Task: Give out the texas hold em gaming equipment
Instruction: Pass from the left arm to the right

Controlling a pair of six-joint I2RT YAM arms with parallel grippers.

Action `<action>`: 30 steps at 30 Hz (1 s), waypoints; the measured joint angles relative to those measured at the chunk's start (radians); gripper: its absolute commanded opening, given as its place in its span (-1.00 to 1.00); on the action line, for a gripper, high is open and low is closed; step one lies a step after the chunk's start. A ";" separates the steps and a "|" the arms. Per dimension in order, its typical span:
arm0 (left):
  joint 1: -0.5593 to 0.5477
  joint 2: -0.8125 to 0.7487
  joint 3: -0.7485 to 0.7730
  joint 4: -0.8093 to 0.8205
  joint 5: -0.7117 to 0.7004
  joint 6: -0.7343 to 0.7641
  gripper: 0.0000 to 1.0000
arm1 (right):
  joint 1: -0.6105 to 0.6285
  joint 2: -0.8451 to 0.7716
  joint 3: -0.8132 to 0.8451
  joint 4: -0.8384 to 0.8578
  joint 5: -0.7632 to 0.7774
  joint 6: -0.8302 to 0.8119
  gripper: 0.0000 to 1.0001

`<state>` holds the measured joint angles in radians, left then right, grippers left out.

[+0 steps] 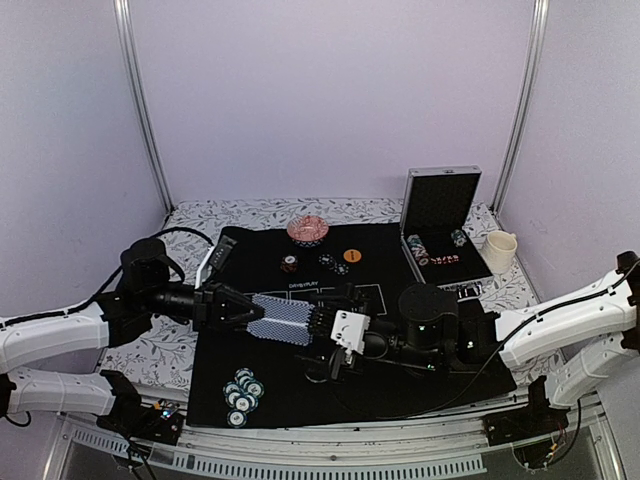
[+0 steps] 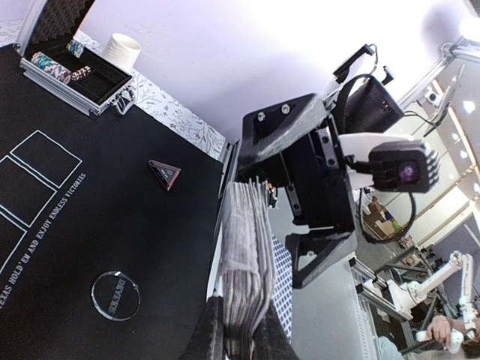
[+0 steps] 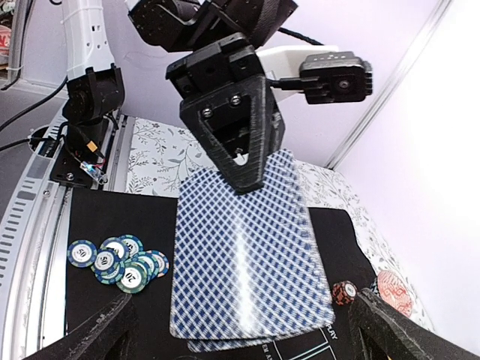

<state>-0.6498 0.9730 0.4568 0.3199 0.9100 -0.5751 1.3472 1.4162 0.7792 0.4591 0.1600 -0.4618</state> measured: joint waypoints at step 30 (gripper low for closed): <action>-0.002 0.003 -0.010 0.061 0.026 -0.066 -1.00 | -0.005 0.185 0.101 0.100 0.030 -0.119 0.36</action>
<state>-0.6521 0.9764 0.4473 0.3813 0.9360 -0.6407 1.3426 1.6016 0.8806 0.5587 0.1902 -0.5808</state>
